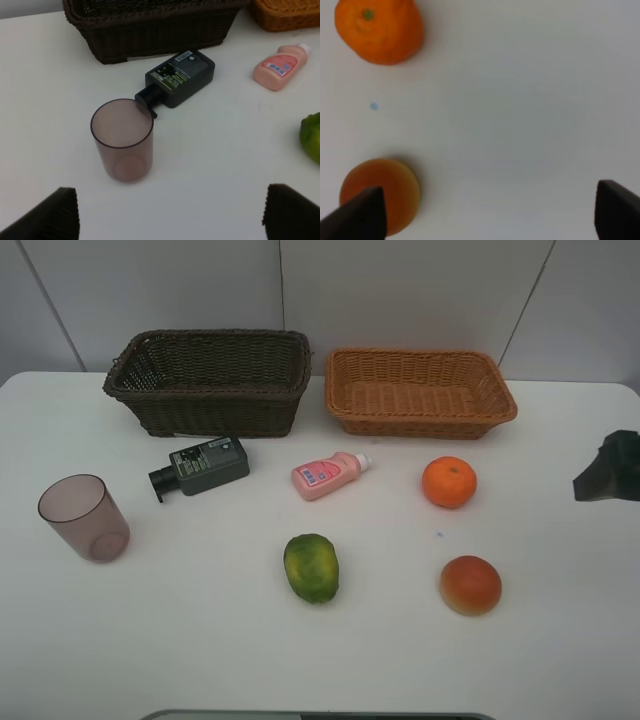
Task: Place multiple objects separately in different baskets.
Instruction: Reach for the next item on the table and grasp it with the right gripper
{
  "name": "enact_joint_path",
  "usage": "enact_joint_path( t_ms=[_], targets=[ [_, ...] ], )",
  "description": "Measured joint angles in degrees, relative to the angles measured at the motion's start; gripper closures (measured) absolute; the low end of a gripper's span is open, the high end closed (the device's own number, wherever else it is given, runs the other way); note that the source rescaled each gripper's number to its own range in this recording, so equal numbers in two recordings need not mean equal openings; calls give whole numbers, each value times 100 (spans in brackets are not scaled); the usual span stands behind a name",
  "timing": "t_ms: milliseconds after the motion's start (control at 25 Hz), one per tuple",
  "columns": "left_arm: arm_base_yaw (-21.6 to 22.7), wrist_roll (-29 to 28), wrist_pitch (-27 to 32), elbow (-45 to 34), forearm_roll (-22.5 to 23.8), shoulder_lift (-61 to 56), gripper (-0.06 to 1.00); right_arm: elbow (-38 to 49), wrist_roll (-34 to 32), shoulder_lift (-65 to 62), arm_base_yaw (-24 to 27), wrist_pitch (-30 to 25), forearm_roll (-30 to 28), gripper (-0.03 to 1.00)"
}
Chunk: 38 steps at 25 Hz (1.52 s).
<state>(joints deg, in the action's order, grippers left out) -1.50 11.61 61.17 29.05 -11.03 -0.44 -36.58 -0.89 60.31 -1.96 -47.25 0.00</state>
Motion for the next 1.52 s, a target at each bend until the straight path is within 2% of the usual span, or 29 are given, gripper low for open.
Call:
enact_joint_path(
  t_ms=[200, 440, 600, 720, 1120, 1520],
  targets=[
    [0, 0, 0, 0, 0, 0, -4, -473, 0, 1376, -484, 504, -37, 16],
    [0, 0, 0, 0, 0, 0, -4, -1475, -89, 2731, -892, 692, -55, 16],
    [0, 0, 0, 0, 0, 0, -4, -2205, -358, 3522, -1023, 712, -229, 16],
    [0, 0, 0, 0, 0, 0, -4, -2551, -852, 3972, -1037, 725, -480, 16],
    [0, 0, 0, 0, 0, 0, -4, -2785, -2063, 4725, -1324, 1105, -781, 16],
    [0, 0, 0, 0, 0, 0, -4, -2790, -2227, 5340, -1477, 1307, -907, 16]
  ],
)
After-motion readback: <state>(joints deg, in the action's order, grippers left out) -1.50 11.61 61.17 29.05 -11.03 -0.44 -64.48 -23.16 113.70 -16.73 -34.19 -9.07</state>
